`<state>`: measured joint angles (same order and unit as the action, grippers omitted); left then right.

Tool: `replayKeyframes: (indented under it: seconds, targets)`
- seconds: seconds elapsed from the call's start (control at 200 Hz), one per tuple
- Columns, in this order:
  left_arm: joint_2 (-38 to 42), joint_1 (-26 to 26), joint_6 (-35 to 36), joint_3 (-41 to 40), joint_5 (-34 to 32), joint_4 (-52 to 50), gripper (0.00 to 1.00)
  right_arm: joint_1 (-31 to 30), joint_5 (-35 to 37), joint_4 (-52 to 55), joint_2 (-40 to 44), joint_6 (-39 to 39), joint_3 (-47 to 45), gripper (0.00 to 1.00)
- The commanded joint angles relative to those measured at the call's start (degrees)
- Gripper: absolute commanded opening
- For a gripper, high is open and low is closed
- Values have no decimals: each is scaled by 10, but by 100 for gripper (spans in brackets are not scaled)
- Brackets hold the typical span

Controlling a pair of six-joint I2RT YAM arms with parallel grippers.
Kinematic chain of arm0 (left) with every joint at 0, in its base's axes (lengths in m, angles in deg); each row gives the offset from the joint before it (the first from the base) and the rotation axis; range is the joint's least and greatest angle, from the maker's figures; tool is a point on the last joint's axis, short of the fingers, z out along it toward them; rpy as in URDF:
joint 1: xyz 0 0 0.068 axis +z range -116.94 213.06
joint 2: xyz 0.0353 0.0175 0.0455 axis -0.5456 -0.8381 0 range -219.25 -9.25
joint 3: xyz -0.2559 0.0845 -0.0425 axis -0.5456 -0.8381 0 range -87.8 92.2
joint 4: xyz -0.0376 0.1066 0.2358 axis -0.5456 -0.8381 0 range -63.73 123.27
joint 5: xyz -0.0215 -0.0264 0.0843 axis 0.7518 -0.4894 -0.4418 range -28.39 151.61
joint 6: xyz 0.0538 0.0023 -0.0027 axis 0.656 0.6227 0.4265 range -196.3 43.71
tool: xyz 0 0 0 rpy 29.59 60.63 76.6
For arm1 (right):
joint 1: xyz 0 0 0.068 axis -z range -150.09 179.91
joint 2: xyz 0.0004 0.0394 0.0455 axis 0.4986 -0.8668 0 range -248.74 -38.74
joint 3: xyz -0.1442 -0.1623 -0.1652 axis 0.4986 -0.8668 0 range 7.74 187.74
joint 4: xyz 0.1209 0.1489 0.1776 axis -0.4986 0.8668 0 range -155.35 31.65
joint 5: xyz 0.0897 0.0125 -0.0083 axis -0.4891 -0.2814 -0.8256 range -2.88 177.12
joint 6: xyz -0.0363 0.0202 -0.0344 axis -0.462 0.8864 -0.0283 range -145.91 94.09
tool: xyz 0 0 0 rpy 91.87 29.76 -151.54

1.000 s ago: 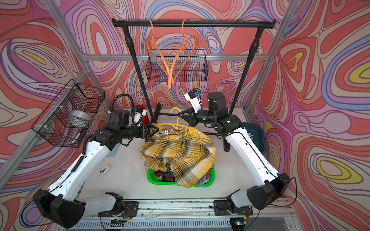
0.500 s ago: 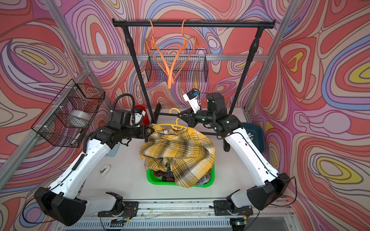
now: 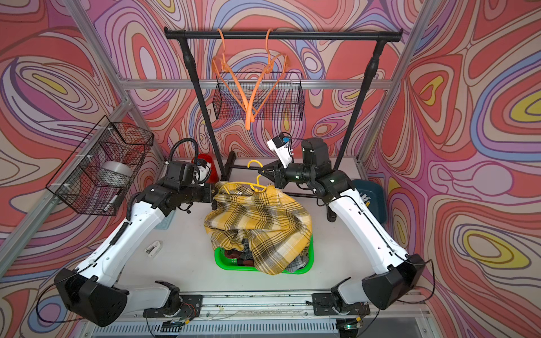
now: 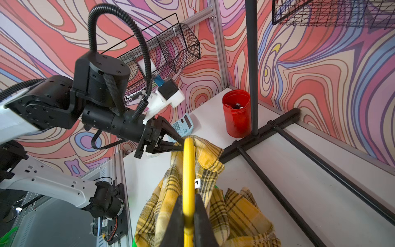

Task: Remove the clothespins securing long-sleeve shirts to the hanger
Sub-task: Remove the long-sleeve shirt from the hanger.

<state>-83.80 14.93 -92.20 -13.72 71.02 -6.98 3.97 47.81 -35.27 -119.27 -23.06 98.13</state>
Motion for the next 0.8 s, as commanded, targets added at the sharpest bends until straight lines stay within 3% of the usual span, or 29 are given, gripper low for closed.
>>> replayKeyframes:
  seconds: [0.0, 0.175, 0.376, 0.501, 0.611, 0.696, 0.796]
  targets:
    - [23, 38, -20, -41, -9, 9, 0, -3, -11, -13, 29, -5, 0, 0]
    - [42, 125, -64, -139, 111, 82, 0, 0, -15, -10, 47, -11, 2, 0]
    - [65, 126, -87, -202, 251, 160, 0, 1, -3, -31, 50, 14, -2, 0]
    - [124, 73, -121, -253, 269, 231, 0, 1, 21, -50, 37, 27, -14, 0]
    - [146, -12, -134, -254, 248, 237, 0, 0, 21, -81, 28, 42, -36, 0]
    - [156, -44, -155, -255, 247, 243, 0, -3, 25, -95, 25, 46, -50, 0]
    - [187, -47, -161, -250, 237, 218, 54, -10, 37, -103, 23, 45, -68, 0]
